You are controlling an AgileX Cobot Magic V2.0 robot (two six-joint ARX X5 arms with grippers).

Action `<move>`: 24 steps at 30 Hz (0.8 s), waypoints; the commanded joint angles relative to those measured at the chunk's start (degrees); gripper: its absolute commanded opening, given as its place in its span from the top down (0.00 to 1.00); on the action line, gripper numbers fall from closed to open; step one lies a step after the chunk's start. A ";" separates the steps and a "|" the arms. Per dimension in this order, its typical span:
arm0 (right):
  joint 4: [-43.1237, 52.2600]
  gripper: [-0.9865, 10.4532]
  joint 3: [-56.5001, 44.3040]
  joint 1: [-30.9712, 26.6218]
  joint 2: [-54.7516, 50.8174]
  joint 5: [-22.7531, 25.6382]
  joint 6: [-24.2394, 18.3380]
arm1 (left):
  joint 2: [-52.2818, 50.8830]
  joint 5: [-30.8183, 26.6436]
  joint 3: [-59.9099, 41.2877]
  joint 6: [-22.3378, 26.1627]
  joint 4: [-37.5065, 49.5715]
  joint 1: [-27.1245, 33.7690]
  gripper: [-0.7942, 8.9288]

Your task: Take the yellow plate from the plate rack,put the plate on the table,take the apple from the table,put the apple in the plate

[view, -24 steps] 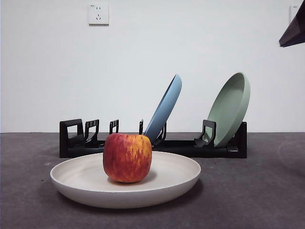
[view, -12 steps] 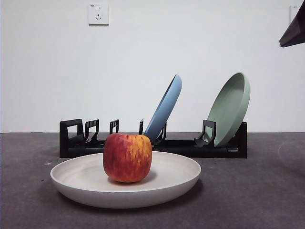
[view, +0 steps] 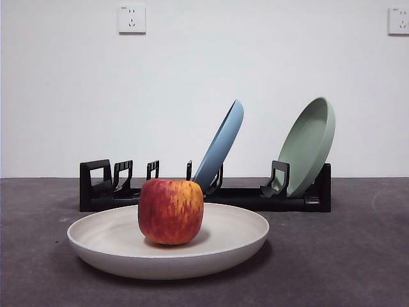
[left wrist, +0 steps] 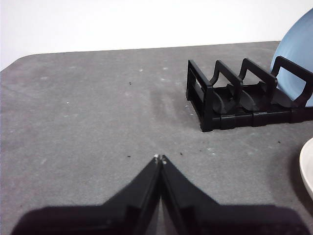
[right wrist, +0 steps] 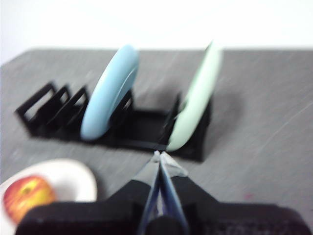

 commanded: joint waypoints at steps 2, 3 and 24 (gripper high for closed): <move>0.92 0.91 -4.68 -6.25 -7.04 0.00 -1.73 | -0.15 -0.07 -0.76 -0.39 -0.02 0.15 0.92; 1.92 0.91 -6.03 -7.65 -8.68 -0.02 -1.88 | -0.15 -0.07 -0.76 -0.39 -0.02 0.15 0.92; 13.35 0.91 -30.36 -15.21 -25.20 -1.55 1.11 | -0.15 -0.07 -0.76 -0.39 0.00 0.15 0.92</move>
